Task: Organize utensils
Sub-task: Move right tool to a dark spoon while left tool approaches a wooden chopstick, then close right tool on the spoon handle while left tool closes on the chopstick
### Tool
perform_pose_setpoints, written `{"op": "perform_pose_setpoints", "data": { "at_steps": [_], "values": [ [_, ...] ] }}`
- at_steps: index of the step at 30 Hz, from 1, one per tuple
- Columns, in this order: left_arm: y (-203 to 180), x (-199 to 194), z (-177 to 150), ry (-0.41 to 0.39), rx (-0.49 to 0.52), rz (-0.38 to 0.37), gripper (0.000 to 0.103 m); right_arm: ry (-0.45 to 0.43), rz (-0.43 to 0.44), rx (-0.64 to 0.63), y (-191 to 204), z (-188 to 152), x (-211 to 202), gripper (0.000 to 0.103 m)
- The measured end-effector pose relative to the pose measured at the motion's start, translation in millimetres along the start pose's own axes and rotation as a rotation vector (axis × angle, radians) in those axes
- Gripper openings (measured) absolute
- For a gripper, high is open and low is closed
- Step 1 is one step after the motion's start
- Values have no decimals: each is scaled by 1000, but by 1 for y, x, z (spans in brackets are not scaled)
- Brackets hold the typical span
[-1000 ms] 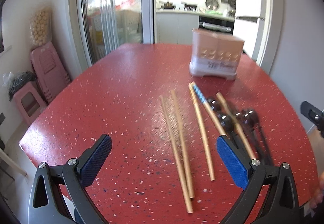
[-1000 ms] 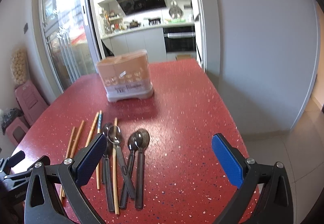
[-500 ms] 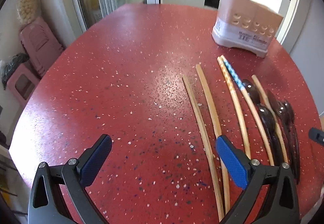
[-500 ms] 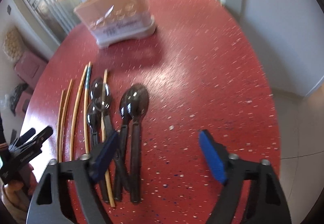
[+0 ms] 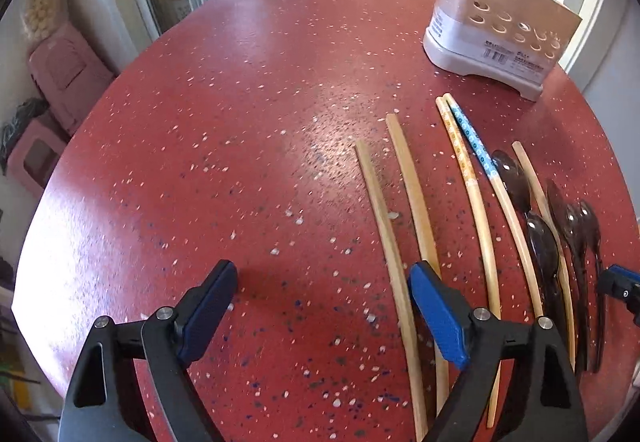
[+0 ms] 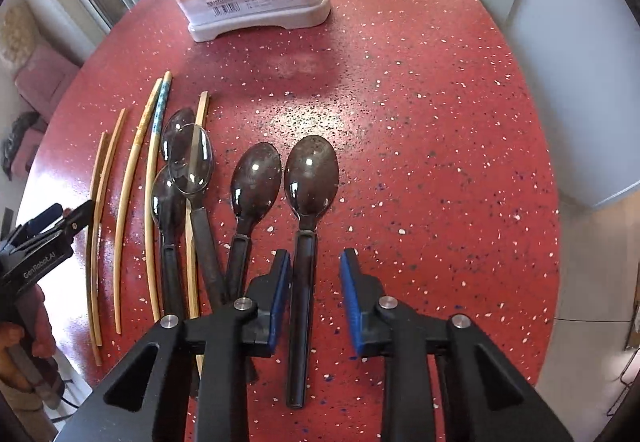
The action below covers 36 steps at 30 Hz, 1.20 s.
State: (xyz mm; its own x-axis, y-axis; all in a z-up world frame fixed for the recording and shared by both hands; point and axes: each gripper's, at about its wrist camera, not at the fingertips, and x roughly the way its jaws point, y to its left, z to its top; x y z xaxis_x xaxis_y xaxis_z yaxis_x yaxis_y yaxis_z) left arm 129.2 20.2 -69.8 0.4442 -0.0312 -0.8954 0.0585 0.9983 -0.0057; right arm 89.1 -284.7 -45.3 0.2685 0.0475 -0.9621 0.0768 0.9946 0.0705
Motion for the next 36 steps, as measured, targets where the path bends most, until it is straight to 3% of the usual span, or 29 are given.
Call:
{"op": "perform_pose_setpoints", "data": {
  "at_steps": [6,9,10,15,16,17,19,26,36],
  "values": [
    [-5,9,21,78,42,-30,103,77,-78,-93,18,18,8,28],
    [-9,12,32,125,77,-46,102,105,-68,-101,20,26,11,20],
    [-12,12,36,140,89,-53,97,112,-61,-99,20,28,12,13],
    [-31,13,53,201,178,-85,72,109,0,-92,12,30,12,12],
    [-36,14,56,206,190,-91,64,99,16,-92,9,31,11,12],
    [-41,14,58,204,204,-86,43,88,31,-89,6,31,10,12],
    [-45,14,63,204,203,-118,36,64,62,-81,-2,28,5,12],
    [-40,-3,59,81,145,-142,35,-54,200,-70,-28,25,-28,12],
    [-41,-68,81,-163,69,-295,35,-208,340,-42,-37,43,-71,12]
  ]
}}
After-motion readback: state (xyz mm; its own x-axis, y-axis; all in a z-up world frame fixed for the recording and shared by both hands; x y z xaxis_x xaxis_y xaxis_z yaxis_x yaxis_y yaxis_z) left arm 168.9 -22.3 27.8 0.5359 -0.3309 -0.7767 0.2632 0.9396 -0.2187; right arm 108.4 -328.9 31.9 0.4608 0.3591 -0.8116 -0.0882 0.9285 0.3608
